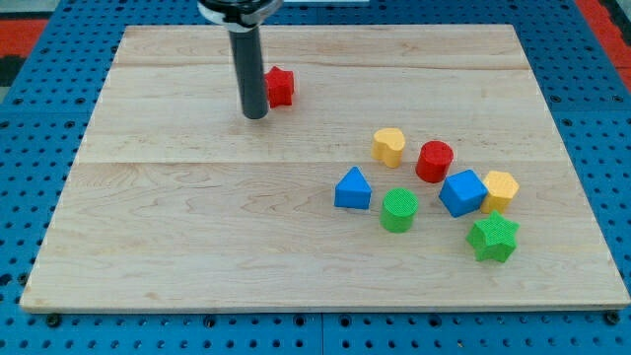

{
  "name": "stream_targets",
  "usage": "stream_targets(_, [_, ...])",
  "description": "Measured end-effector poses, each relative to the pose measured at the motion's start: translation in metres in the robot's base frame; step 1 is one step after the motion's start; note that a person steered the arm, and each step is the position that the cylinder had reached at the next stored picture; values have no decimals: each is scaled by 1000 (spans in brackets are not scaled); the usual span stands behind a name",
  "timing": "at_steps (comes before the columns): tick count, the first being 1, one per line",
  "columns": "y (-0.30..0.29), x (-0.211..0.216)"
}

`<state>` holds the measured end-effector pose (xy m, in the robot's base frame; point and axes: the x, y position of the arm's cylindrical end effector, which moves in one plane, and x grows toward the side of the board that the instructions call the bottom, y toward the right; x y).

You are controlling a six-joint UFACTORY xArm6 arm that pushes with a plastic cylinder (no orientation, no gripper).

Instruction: Move red circle closer to red star

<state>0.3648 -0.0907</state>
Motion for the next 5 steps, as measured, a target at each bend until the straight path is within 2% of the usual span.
stream_targets(1, [11, -30])
stream_targets(2, [71, -55])
stream_targets(3, [108, -53])
stream_targets(4, [190, -33])
stream_targets(5, [299, -17])
